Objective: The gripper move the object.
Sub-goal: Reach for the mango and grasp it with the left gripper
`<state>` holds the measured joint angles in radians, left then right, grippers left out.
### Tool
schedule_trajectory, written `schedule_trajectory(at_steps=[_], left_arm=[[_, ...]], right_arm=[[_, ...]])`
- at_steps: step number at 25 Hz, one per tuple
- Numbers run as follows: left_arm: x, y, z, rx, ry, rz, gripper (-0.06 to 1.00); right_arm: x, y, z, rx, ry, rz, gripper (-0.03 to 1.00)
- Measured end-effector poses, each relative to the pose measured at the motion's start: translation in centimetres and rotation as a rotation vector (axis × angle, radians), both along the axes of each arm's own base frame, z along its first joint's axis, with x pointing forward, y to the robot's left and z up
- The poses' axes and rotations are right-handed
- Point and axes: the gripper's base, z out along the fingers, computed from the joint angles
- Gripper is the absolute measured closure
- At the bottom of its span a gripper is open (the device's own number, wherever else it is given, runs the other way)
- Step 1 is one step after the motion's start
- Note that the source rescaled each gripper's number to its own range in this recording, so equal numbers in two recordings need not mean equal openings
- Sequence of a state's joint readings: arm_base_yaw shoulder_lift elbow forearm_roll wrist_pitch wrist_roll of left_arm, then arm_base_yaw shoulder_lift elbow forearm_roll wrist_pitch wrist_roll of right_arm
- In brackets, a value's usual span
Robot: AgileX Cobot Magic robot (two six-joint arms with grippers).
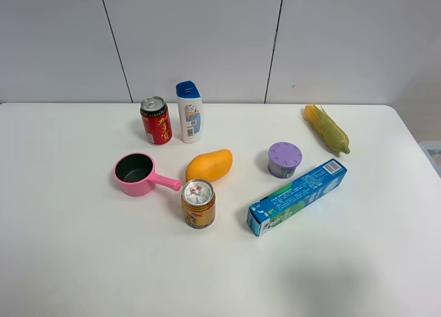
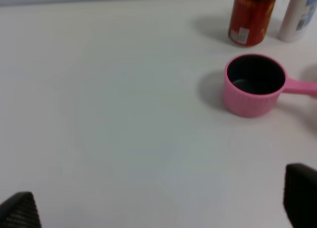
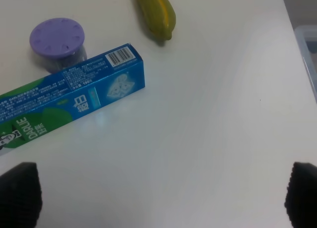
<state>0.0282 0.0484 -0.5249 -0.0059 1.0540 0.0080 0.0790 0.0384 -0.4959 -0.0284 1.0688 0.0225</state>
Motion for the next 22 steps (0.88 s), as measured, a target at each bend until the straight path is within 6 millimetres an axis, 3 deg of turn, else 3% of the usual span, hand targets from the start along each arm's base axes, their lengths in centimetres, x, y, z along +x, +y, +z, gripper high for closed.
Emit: schedule_trajectory(at_steps=[5,11,17,22], left_arm=[[3.3,-0.3,2.9,0.052,0.108,-0.08,-0.06],[10.8,-1.1,6.6,0.04,0.211,-0.226,-0.06],[19.0,-1.6,7.8,0.057,0.315,-0.289,-0.06],[24.8,-5.2,7.7,0.106,0.305,-0.42,-0.06]], right_arm=[[0.0,0.0,0.0,0.0,0.0,0.0,-0.03],[0.0,0.0,0.0,0.0,0.0,0.0,-0.03],[0.0,0.0,0.0,0.0,0.0,0.0,-0.03],[0.0,0.0,0.0,0.0,0.0,0.0,-0.03]])
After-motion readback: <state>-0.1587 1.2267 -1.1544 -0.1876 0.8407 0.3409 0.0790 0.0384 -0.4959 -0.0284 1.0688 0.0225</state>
